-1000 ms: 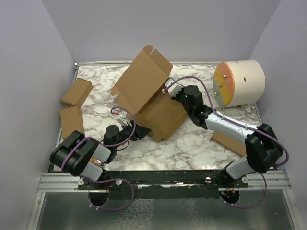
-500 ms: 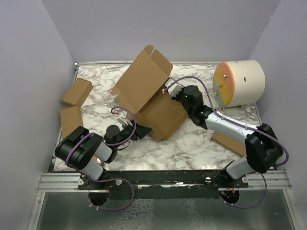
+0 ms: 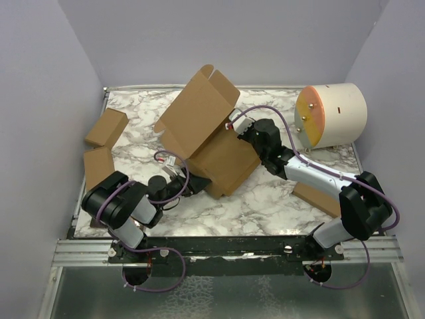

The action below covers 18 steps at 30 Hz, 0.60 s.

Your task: Fold the paper box

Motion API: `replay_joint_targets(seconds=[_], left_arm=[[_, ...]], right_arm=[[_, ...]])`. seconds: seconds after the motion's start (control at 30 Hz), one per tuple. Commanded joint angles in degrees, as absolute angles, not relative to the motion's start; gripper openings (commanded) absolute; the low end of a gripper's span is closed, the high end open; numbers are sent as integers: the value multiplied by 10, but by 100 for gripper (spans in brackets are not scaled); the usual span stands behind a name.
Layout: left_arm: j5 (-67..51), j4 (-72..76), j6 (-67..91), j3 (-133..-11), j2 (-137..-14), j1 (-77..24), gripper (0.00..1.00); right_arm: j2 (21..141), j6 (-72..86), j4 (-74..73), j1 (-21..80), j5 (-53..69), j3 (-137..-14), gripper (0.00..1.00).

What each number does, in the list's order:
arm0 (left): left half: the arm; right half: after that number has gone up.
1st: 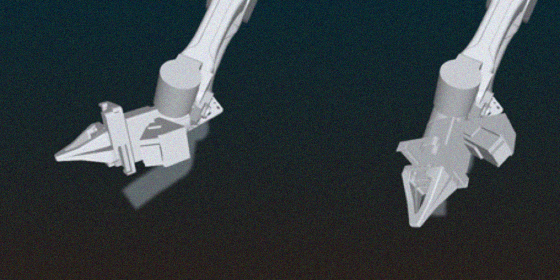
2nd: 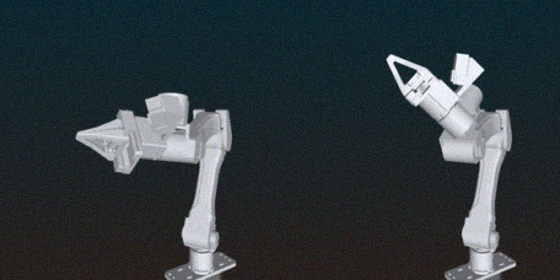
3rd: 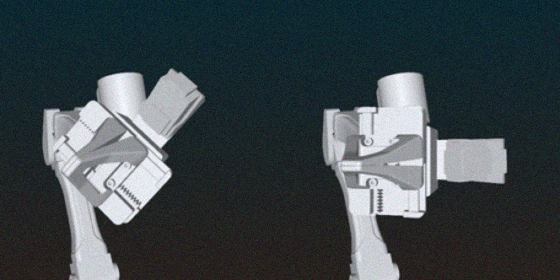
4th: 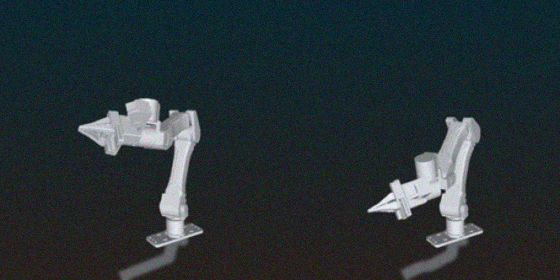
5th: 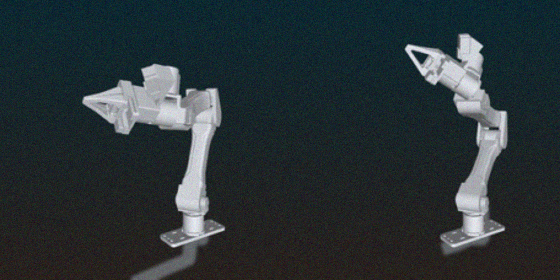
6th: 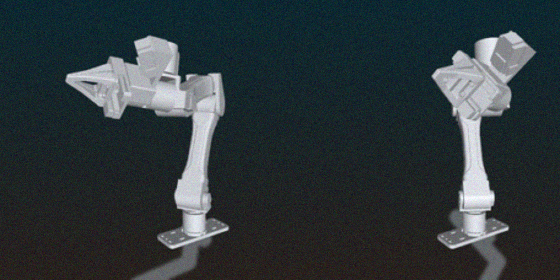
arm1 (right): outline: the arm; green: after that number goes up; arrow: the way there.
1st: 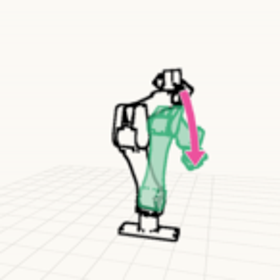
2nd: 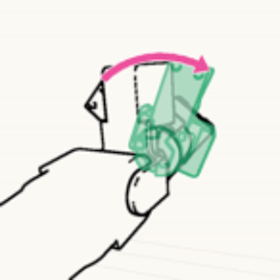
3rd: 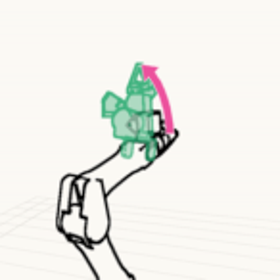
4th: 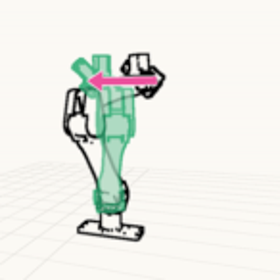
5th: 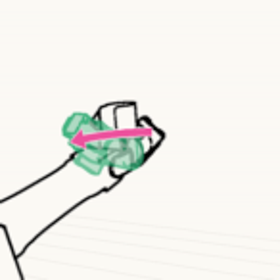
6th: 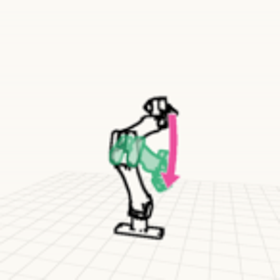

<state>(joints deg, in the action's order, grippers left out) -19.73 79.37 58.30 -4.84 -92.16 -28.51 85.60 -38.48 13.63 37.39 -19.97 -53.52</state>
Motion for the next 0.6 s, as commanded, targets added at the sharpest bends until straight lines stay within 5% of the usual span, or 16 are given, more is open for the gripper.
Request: replay_joint_targets(seconds=[0.0,0.23,0.57], left_arm=[[-176,860,589,-54,-949,-296,73],[-163,1018,612,-38,-1029,-301,73],[-158,1019,596,-36,-976,-308,73]], right_arm=[[851,-370,129,374,-179,-538,1],[853,-367,126,374,-176,-538,1],[863,-367,131,374,-182,-534,1]])
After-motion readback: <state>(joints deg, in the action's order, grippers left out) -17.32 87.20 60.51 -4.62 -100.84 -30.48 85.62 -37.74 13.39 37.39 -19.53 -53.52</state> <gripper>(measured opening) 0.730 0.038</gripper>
